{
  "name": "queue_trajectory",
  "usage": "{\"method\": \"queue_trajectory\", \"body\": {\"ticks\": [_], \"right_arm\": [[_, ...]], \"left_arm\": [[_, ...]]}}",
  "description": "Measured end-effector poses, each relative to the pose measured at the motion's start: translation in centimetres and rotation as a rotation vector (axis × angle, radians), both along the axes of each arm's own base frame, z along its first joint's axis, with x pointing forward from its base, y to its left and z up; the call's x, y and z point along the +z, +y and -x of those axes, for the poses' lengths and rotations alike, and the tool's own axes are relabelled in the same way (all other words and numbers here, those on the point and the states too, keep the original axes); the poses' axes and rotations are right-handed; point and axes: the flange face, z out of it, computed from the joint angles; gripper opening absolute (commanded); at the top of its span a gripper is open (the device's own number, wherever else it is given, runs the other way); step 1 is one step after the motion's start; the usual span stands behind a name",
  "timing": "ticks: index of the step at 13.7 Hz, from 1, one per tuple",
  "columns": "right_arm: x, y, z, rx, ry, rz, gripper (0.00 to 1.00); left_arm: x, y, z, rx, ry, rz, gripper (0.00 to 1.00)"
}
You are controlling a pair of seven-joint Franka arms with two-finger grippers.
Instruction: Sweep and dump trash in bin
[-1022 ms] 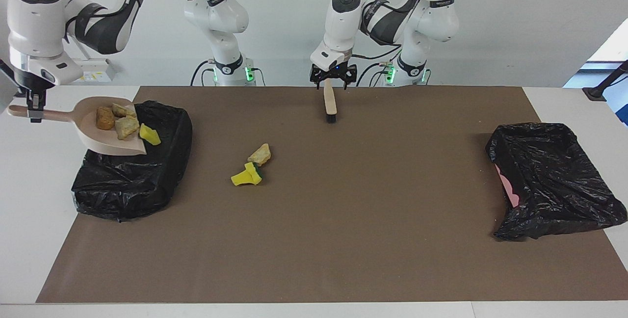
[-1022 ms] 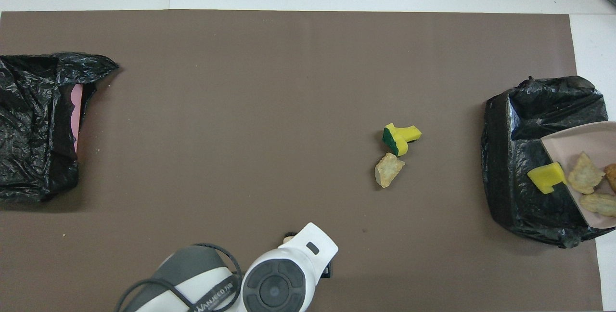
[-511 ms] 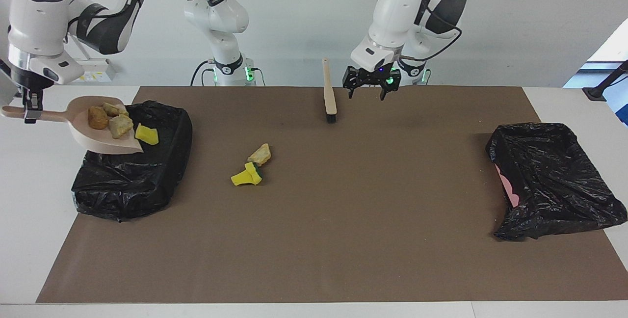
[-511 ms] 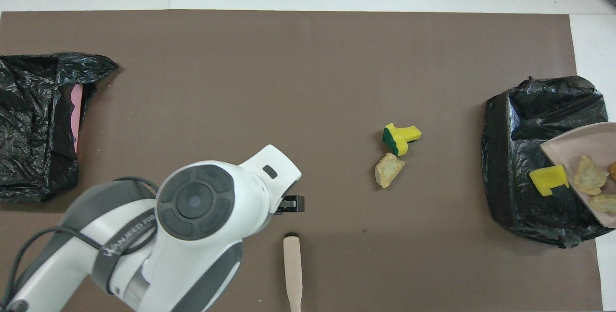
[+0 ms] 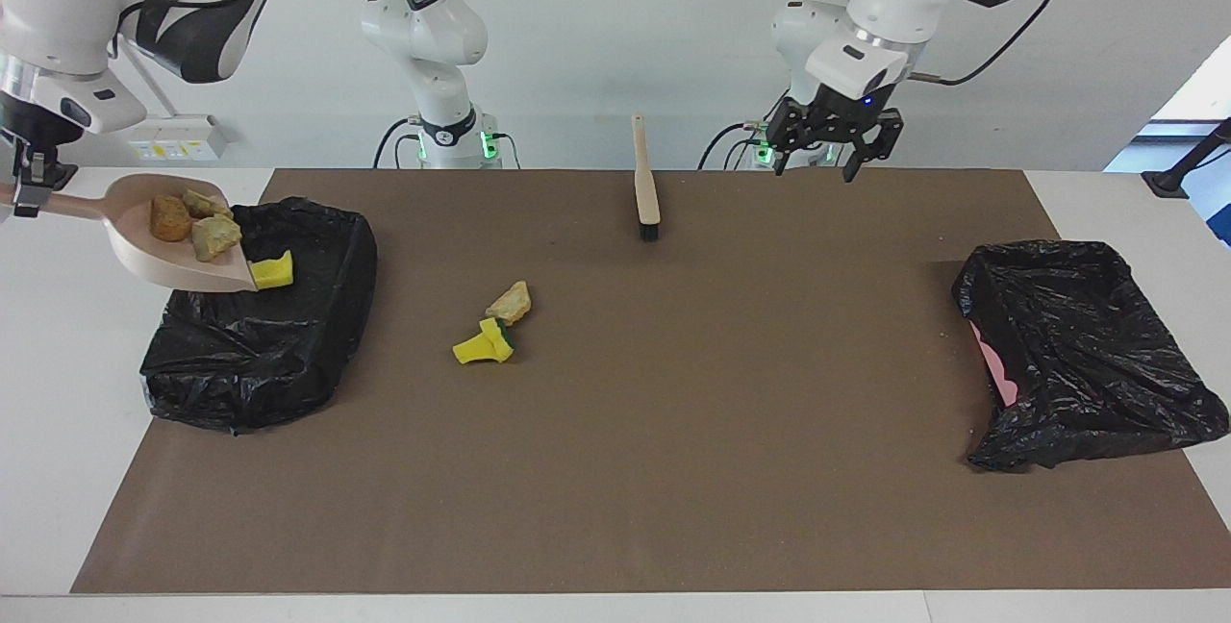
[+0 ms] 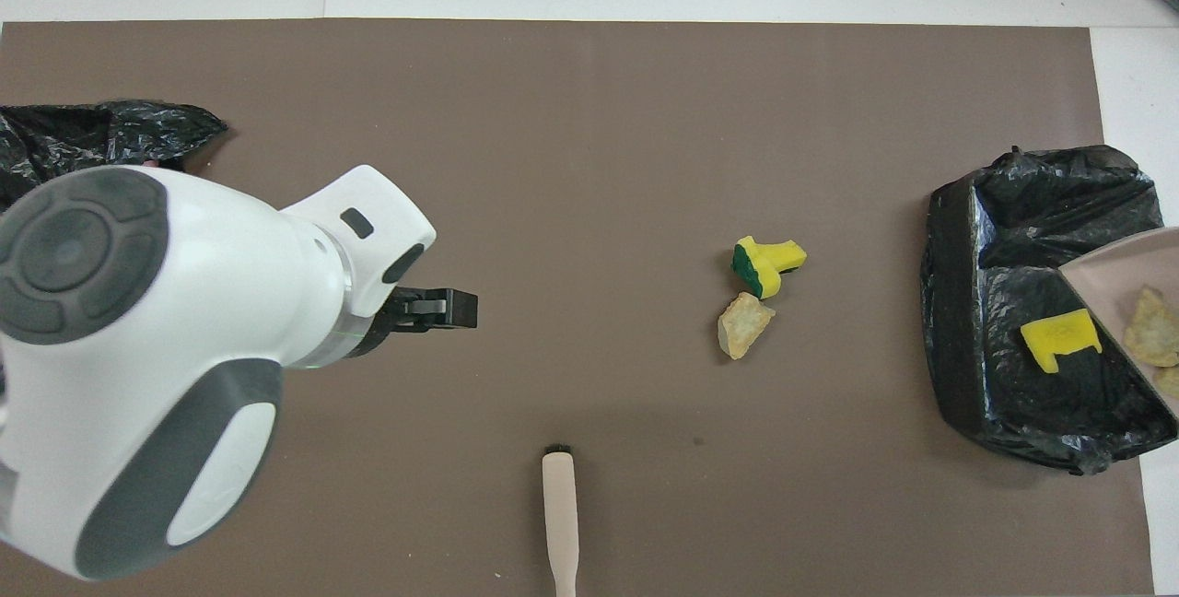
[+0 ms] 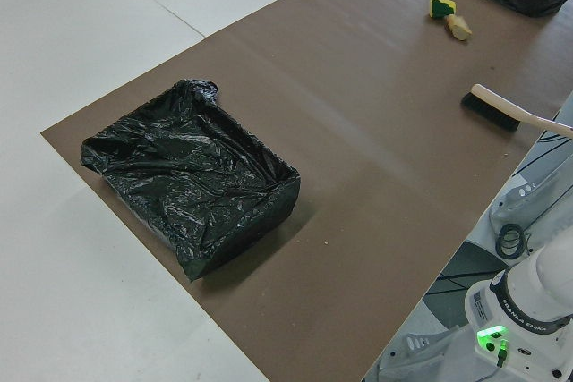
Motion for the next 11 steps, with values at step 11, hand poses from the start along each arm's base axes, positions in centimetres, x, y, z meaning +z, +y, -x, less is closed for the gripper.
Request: {"method": "queue_trajectory", "body": {"ticks": [11], "right_arm": [[-2.1, 3.9, 2.8, -0.019, -0.036, 0.113, 0.00]], "left_arm": [[4.0, 9.9, -1.7, -0.079, 0.038, -0.018, 1.00]]}}
